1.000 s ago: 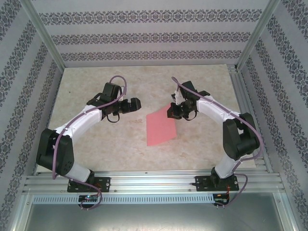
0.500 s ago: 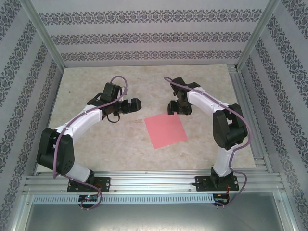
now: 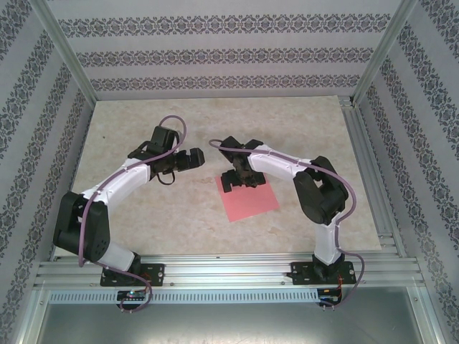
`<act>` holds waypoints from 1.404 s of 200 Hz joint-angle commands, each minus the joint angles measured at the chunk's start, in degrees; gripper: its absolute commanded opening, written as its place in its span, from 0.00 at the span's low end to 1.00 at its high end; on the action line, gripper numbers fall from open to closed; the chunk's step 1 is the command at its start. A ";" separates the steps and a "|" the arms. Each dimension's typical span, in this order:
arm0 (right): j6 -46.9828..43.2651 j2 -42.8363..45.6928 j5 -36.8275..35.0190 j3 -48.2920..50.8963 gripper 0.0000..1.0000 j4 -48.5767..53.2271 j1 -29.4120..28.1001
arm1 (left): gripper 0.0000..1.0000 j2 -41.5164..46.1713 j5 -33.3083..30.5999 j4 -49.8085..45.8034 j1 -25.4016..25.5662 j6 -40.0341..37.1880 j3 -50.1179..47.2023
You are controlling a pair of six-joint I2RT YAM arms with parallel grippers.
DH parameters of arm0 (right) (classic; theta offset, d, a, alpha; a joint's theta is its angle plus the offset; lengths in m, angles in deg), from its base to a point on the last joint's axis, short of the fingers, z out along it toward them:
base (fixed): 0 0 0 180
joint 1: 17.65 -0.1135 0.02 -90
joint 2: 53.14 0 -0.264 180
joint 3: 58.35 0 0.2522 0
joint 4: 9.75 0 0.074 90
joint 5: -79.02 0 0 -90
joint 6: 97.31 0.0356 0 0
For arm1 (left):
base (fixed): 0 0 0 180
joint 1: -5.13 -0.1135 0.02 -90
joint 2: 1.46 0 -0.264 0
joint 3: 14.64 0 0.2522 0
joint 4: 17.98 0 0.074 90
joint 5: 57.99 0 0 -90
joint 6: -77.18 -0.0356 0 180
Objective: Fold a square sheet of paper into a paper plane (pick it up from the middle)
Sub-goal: Fold the square sheet of paper in half at the center of the table.
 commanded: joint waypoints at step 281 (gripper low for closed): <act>-0.29 6.64 10.43 2.02 0.56 -4.40 2.78 | 1.00 3.24 -1.00 -0.17 -0.90 1.85 -1.02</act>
